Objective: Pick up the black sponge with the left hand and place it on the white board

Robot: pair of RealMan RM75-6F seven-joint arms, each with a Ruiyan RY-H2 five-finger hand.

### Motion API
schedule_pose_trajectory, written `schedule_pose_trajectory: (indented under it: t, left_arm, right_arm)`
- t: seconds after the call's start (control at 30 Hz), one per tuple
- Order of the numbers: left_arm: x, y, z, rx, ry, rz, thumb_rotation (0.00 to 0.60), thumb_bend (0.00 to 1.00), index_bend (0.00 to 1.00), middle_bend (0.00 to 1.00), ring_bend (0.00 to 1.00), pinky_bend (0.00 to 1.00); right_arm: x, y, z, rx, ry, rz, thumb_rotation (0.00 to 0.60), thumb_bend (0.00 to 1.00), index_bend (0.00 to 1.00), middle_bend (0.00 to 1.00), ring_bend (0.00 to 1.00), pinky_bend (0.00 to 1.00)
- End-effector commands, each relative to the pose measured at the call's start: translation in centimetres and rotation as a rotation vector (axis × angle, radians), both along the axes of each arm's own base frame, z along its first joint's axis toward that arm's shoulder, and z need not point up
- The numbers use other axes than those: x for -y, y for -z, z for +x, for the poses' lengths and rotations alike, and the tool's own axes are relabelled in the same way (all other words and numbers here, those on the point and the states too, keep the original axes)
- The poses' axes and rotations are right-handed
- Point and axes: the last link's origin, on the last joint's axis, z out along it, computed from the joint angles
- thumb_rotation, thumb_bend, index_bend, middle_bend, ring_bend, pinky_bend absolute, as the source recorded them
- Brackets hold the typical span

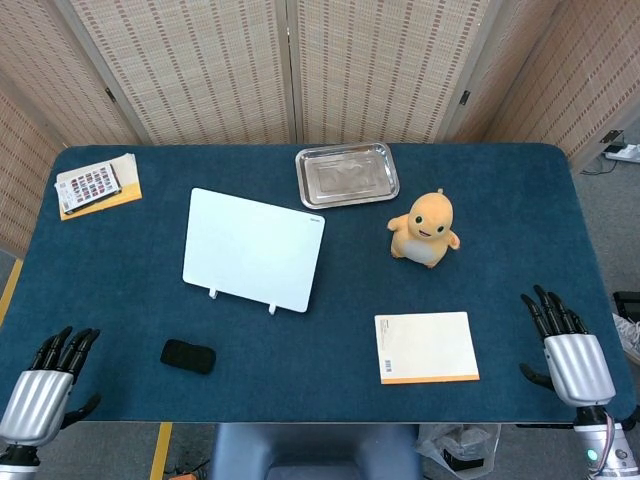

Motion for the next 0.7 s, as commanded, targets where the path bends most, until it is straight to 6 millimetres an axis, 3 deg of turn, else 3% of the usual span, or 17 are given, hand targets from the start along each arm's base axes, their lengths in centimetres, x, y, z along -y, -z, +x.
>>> schedule_pose_trajectory:
  t: [0.03, 0.1, 0.17, 0.2, 0.27, 0.43, 0.57, 0.7]
  left_arm:
    - [-0.3, 0.4, 0.6, -0.004, 0.050, 0.008, 0.600, 0.24, 0.01, 0.33, 0.20, 0.32]
    - [-0.8, 1.1, 1.4, 0.012, 0.116, -0.004, 0.600, 0.24, 0.06, 0.69, 0.51, 0.61]
    - [-1.4, 2.1, 2.1, 0.070, 0.151, -0.059, 0.600, 0.24, 0.12, 0.95, 0.78, 0.84]
    - [-1.8, 2.9, 2.4, 0.106, 0.160, -0.110, 0.600, 0.24, 0.15, 0.99, 0.88, 0.92]
    - [-2.3, 4.0, 2.5, 0.133, 0.136, -0.199, 0.600, 0.24, 0.20, 1.00, 0.98, 1.00]
    - [-4.6, 6.0, 2.7, 0.094, 0.062, -0.323, 0.600, 0.24, 0.20, 1.00, 1.00, 1.00]
    - [-6.3, 7.5, 4.1, 0.034, 0.050, -0.361, 0.600, 0.24, 0.15, 1.00, 1.00, 1.00]
    - [-7.2, 8.8, 5.0, 0.020, 0.022, -0.398, 0.600, 0.24, 0.18, 1.00, 1.00, 1.00]
  right_arm:
    - [0.2, -0.1, -0.1, 0.005, 0.002, -0.001, 0.600, 0.15, 0.00, 0.00, 0.03, 0.20]
    - [0.3, -0.1, -0.1, 0.008, 0.001, 0.003, 0.600, 0.15, 0.00, 0.00, 0.03, 0.20]
    - [0.3, -0.2, 0.0, 0.012, -0.003, 0.004, 0.600, 0.15, 0.00, 0.00, 0.03, 0.20]
    - [0.2, -0.3, 0.0, 0.016, -0.006, 0.004, 0.600, 0.15, 0.00, 0.00, 0.03, 0.20]
    - [0.2, -0.4, 0.0, 0.023, -0.011, 0.002, 0.600, 0.15, 0.00, 0.00, 0.03, 0.20]
    - [0.0, -1.0, -0.1, 0.044, -0.018, -0.016, 0.600, 0.15, 0.00, 0.00, 0.03, 0.20]
    - [0.0, -1.2, -0.2, 0.049, -0.017, -0.018, 0.600, 0.15, 0.00, 0.00, 0.03, 0.20]
    - [-0.1, -1.3, -0.2, 0.051, -0.019, -0.017, 0.600, 0.15, 0.00, 0.00, 0.03, 0.20]
